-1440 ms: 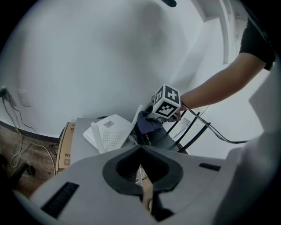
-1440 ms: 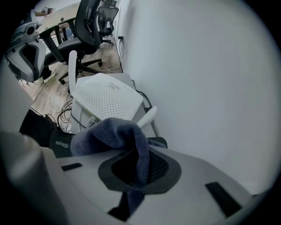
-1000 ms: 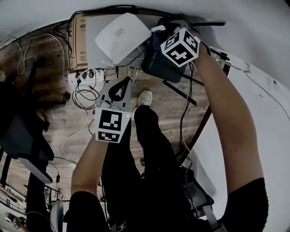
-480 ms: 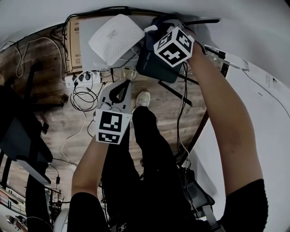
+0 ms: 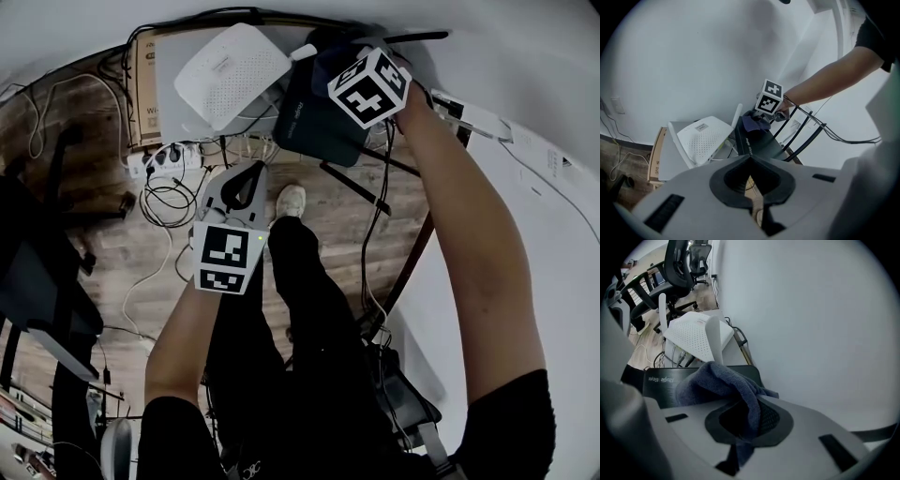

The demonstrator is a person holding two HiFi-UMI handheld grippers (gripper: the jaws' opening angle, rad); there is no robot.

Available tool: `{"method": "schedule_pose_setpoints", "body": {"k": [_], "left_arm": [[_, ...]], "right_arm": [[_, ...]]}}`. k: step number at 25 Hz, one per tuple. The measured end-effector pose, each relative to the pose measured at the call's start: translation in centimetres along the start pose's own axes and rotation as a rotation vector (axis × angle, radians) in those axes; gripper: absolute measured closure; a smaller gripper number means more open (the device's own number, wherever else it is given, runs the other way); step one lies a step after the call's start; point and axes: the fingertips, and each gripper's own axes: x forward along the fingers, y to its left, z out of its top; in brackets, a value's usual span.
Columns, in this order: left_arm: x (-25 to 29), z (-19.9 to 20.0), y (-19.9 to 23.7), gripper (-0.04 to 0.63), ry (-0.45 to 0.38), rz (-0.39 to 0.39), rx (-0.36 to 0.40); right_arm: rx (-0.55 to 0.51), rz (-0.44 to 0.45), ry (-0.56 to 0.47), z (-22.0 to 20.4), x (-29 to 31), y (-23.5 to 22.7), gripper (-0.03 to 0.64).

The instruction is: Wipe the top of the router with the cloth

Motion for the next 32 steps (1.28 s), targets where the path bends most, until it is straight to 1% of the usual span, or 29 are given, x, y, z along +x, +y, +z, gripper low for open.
{"method": "schedule_pose_setpoints", "body": {"k": [4, 8, 13, 18, 22, 27, 32], "left_arm": [[0.1, 0.1, -0.5, 0.597, 0.0, -0.002, -0.011], [0.1, -0.3, -0.8, 0.596, 0.007, -0.003, -0.001], [0.4, -0.7, -1.0, 0.596, 0.011, 0.002, -0.021], [0.4, -1.2, -1.7, 0.595, 0.02, -0.005, -0.013], [0.2, -1.2, -2.3, 0.597, 0.016, -0.009, -0.006], [0.0, -1.5, -2.4, 0.597, 0.017, -0.002, 0.003], [-0.4, -2.2, -2.9, 0.597, 0.019, 0.002, -0.005]], "right_arm": [[-0.032, 0.001, 0.028, -0.6, 0.1, -0.1, 0.6], [-0.024, -0.008, 0.06, -0.7, 0.1, 0.1, 0.6], [-0.044, -0.02, 0.073, -0.6, 0.1, 0.4, 0.601], [-0.1, -0.064, 0.086, -0.6, -0.3, 1.0, 0.601], [-0.111, -0.041, 0.095, -0.7, -0.7, 2.1, 0.601], [-0.176, -0.037, 0.108, -0.8, -1.5, 4.0, 0.601], [-0.196, 0.006, 0.114, -1.1, -2.0, 5.8, 0.601]]}}
